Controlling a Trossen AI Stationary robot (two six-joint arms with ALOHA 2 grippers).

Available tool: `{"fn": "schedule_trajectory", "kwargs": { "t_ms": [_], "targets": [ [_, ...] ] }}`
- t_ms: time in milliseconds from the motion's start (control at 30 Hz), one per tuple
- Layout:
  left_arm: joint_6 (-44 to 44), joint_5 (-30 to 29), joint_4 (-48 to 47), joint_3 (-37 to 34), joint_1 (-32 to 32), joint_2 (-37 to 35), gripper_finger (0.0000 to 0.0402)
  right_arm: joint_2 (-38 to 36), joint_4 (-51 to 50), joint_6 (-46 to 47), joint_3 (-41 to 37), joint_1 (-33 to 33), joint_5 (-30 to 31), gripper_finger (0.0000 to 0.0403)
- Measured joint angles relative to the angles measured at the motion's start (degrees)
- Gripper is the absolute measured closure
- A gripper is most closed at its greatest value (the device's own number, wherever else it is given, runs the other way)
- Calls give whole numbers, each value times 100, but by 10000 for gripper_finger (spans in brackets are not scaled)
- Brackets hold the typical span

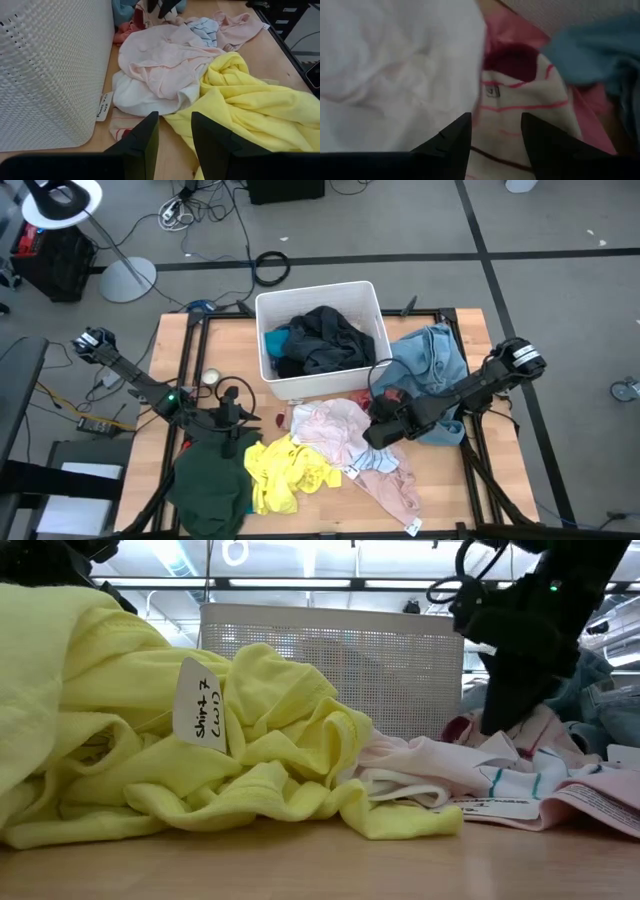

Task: Sort clothes
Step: Put the right pink striped sock into the white bin

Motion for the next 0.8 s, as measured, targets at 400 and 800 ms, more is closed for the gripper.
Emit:
{"fn": "schedule_trajectory", "kwargs": {
  "t_ms": [400,800],
  "targets": [
    [11,0,-7,1,1,2,280,-296,-1547,95,705,1,0,232],
    [9,0,-2,1,1,2,280,-23,-636,507,-176,-20,-563,338]
  ]
}}
